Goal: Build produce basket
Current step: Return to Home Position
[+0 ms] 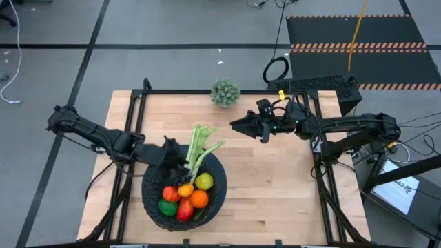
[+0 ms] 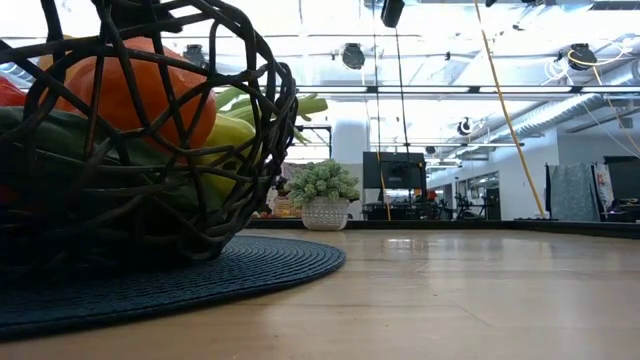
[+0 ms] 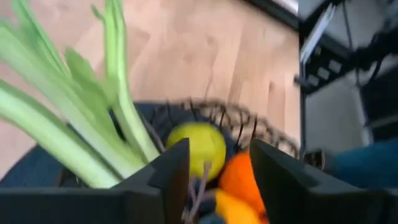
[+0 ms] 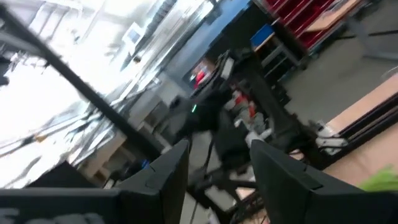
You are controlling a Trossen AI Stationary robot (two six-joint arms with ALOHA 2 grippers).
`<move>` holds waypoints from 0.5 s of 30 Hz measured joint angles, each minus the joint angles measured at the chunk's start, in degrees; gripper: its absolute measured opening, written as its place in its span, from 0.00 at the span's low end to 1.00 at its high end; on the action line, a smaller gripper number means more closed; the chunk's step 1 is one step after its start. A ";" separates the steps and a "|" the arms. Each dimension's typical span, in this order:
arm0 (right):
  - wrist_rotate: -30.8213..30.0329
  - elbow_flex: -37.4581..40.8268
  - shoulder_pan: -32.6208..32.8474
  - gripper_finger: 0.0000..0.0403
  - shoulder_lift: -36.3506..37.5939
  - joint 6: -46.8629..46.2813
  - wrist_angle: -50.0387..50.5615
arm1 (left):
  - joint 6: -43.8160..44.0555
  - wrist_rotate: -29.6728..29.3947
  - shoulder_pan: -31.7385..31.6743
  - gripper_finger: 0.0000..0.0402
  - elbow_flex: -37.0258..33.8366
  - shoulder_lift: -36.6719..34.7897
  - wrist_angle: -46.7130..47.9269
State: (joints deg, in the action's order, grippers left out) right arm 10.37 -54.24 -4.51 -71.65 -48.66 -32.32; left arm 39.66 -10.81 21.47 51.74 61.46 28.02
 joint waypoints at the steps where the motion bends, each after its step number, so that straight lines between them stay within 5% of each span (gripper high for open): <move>1: 1.56 0.00 -0.22 0.41 0.42 0.38 0.80 | 0.34 -0.05 -0.71 0.44 0.52 -0.05 -0.36; 7: 10.75 0.04 -1.16 0.40 4.30 6.86 9.20 | -4.91 -0.37 -5.07 0.50 3.58 -0.09 -3.70; 15: 11.01 0.04 -1.14 0.25 11.89 27.82 19.73 | -15.42 -0.47 -10.25 0.43 7.16 -0.09 -11.45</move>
State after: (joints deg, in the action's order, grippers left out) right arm 21.39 -54.19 -5.65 -59.77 -20.84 -12.59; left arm 24.24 -11.27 11.22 58.90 61.36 16.57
